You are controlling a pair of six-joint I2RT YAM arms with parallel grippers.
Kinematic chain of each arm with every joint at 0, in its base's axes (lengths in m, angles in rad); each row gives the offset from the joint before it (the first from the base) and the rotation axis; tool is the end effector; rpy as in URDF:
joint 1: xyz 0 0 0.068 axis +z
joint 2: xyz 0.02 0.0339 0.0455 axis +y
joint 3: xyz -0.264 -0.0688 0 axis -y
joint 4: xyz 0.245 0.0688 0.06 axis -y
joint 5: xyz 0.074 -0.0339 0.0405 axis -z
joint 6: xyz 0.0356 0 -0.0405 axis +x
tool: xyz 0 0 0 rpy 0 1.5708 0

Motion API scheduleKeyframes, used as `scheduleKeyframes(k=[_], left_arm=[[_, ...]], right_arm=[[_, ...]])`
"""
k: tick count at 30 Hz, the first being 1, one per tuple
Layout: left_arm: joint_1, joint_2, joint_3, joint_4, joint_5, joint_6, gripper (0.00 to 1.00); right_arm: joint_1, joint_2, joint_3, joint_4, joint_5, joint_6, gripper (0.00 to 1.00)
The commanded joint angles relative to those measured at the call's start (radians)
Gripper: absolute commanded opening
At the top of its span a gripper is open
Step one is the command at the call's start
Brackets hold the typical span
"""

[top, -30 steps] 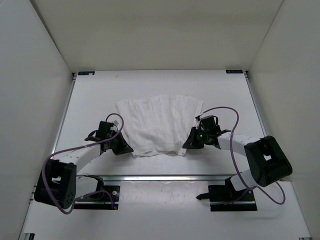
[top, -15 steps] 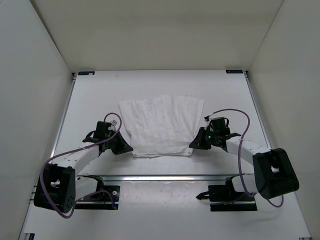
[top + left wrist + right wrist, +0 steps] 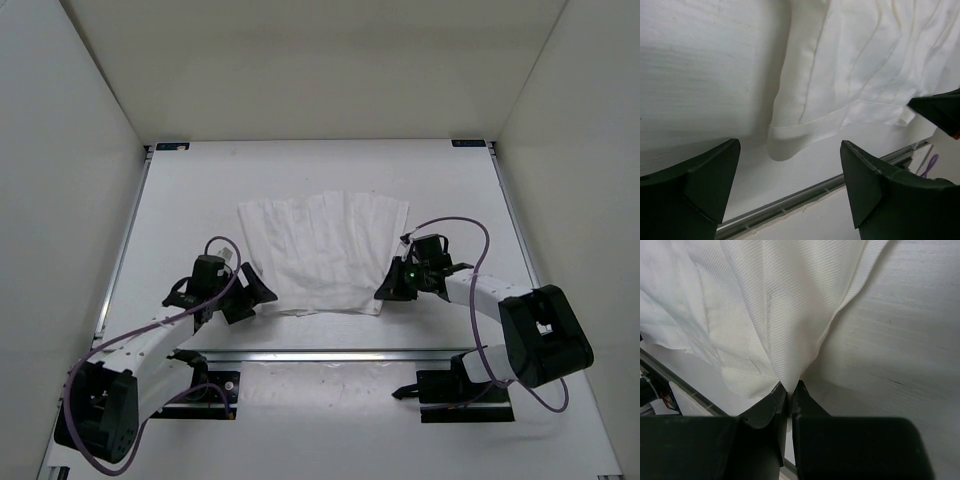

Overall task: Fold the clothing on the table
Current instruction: Fold the skirt

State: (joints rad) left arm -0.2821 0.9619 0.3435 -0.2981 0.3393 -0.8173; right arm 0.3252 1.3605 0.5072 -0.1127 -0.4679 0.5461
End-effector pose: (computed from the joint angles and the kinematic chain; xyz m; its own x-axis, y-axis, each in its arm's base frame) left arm 0.1589 -0.0584 0.1516 -0.8548 -0.4683 -0.2238 -0.2431 0.7422 -0.6245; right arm 0.2141 0.0891 0.1395 -0.9404 0.1721 -0.2932 -0.0465 0.7892 0.6124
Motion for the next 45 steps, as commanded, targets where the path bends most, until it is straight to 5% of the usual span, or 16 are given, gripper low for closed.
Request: scheduleKeyframes(k=[1, 6, 13, 24, 27, 34, 45], left_arm=[[-0.051, 0.015, -0.017, 0.036, -0.054, -0.029, 0.88], [-0.069, 0.092, -0.035, 0.097, -0.06, -0.057, 0.67], [-0.035, 0.083, -0.057, 0.111, -0.083, -0.048, 0.0], [-0.068, 0.038, 0.04, -0.059, -0.102, 0.046, 0.0], [-0.078, 0.041, 0.035, -0.049, -0.108, 0.037, 0.0], [-0.103, 0.086, 0.055, -0.012, -0.148, -0.002, 0.0], [-0.104, 0.101, 0.068, -0.021, -0.174, 0.003, 0.0]], right_arm=[[0.003, 0.015, 0.044, 0.012, -0.009, -0.021, 0.0], [0.009, 0.018, 0.054, 0.005, -0.009, -0.029, 0.0], [0.032, 0.011, 0.047, -0.008, -0.018, -0.038, 0.0], [-0.005, -0.182, -0.065, -0.105, 0.009, -0.106, 0.01], [-0.003, -0.213, -0.082, -0.111, 0.011, -0.11, 0.27], [0.095, -0.235, -0.114, -0.087, 0.035, -0.045, 0.56], [0.178, -0.173, -0.141, -0.061, 0.087, 0.043, 0.35]])
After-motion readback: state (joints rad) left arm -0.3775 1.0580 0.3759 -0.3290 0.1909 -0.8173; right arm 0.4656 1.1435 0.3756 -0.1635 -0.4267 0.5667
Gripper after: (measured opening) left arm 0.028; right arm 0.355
